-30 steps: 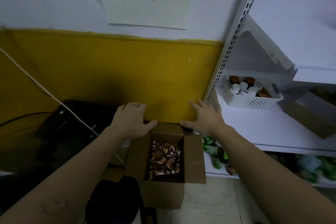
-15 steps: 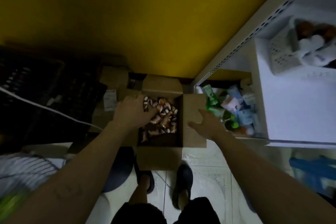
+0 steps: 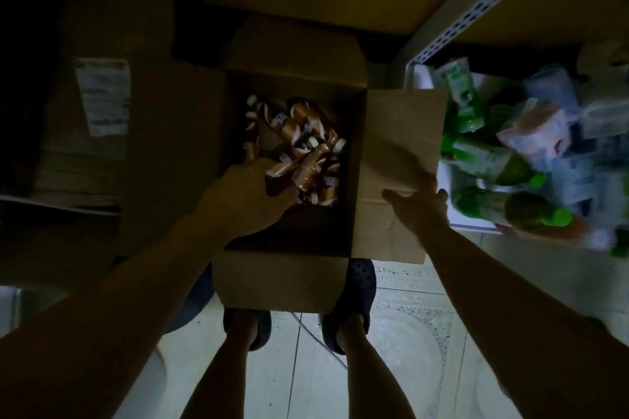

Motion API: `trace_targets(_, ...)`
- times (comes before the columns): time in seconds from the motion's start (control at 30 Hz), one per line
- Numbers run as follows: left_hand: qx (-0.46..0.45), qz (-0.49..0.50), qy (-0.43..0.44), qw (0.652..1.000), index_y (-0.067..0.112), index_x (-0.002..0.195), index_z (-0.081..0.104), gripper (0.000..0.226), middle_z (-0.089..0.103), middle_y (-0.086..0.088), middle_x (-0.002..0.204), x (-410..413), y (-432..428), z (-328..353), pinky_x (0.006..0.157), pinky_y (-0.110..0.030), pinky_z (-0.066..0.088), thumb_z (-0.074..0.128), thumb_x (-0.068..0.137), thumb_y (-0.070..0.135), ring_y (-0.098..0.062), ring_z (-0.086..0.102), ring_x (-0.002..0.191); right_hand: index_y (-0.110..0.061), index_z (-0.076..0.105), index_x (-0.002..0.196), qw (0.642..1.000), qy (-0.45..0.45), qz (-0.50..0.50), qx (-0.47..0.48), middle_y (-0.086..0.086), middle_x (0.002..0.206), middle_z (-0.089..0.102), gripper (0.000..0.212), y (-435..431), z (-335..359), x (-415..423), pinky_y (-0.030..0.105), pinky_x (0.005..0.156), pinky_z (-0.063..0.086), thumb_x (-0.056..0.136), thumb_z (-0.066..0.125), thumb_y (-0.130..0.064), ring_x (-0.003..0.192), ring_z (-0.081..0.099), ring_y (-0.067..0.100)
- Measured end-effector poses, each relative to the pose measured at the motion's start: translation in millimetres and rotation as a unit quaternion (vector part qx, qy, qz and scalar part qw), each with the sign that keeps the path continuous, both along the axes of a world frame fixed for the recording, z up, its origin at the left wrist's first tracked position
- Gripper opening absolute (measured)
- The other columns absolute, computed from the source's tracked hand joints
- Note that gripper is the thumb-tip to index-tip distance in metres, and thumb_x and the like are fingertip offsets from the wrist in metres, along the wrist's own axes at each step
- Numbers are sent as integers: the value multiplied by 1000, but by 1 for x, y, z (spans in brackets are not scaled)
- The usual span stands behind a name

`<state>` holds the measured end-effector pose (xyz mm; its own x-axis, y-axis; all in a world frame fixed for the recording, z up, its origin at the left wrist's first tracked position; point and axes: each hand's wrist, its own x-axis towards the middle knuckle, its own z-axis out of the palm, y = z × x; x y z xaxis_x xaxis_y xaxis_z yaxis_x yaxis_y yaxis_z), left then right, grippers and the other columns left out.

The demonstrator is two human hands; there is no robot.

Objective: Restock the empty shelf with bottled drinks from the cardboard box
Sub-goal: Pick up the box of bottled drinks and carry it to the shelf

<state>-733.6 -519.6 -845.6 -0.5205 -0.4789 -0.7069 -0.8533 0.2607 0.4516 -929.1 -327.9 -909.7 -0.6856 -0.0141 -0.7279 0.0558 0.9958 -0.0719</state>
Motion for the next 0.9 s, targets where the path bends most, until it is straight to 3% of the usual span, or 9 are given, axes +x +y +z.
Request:
trace_targets(0.1, 19, 19, 9, 1000, 27, 137, 49, 56, 54, -1, 136, 0, 6, -23, 94, -31, 46, 65, 86, 44, -26, 54, 120, -14, 12, 150, 998, 11, -65, -8, 21, 142, 38, 104, 16, -27, -4, 56, 105, 39, 76, 74, -50, 129, 43, 42)
trace_targets(0.23, 40, 52, 7, 998, 25, 133, 53, 52, 62, 0, 123, 13, 7, -29, 82, -26, 44, 64, 85, 43, -23, 61, 108, -10, 25, 146, 997, 50, -36, 39, 23, 142, 40, 93, 20, -23, -2, 50, 105, 37, 78, 71, -54, 129, 42, 40)
trace_targets(0.3, 38, 60, 1, 997, 22, 132, 54, 48, 62, -1, 125, 18, 5, -24, 84, -24, 40, 65, 88, 39, -25, 59, 113, -11, 17, 151, 995, 53, -43, 66, 25, 149, 28, 102, 21, -19, -9, 51, 109, 31, 77, 70, -58, 135, 33, 41)
trace_targets(0.4, 49, 70, 3, 996, 20, 136, 49, 52, 58, -2, 132, 24, -2, -25, 90, -25, 39, 64, 89, 37, -26, 54, 121, -8, -1, 155, 992, -14, -126, 23, 23, 158, 18, 117, 17, -17, -22, 49, 115, 28, 77, 75, -52, 142, 26, 40)
trace_targets(0.47, 53, 60, 11, 997, 24, 137, 49, 54, 56, 0, 133, 23, -4, -32, 93, -26, 40, 65, 88, 40, -23, 54, 122, -7, -2, 154, 991, -54, -121, 2, 20, 157, 26, 114, 11, -20, -23, 44, 112, 33, 79, 75, -46, 140, 33, 39)
trace_targets(0.53, 57, 50, 27, 997, 27, 134, 50, 53, 57, 4, 130, 18, 1, -40, 91, -25, 43, 64, 86, 45, -15, 55, 114, -9, 12, 151, 995, -25, -93, 16, 19, 148, 39, 111, 9, -25, -17, 48, 106, 41, 72, 76, -53, 130, 43, 39)
trace_targets(0.63, 67, 34, 33, 997, 29, 128, 55, 44, 58, 6, 126, 10, 15, -44, 80, -16, 40, 63, 87, 42, -10, 54, 104, -7, 34, 139, 996, 47, -73, 29, 17, 133, 51, 88, 11, -16, -6, 48, 96, 47, 74, 72, -52, 119, 51, 37)
trace_targets(0.77, 70, 12, 33, 997, 25, 130, 55, 44, 57, 2, 133, 16, 18, -36, 97, -26, 36, 63, 88, 39, -22, 50, 125, -14, 56, 121, 998, 22, -36, -43, 2, 100, 67, 44, 0, 16, 23, 30, 71, 53, 88, 62, -42, 87, 65, 24)
trace_targets(0.9, 75, 76, -3, 994, 16, 126, 57, 41, 62, 0, 117, 29, 1, -20, 87, -29, 43, 63, 90, 34, -25, 58, 112, -15, 61, 118, 993, -22, 93, -65, 6, 110, 68, 40, -36, 27, 55, 32, 80, 53, 94, 54, -46, 96, 66, 27)
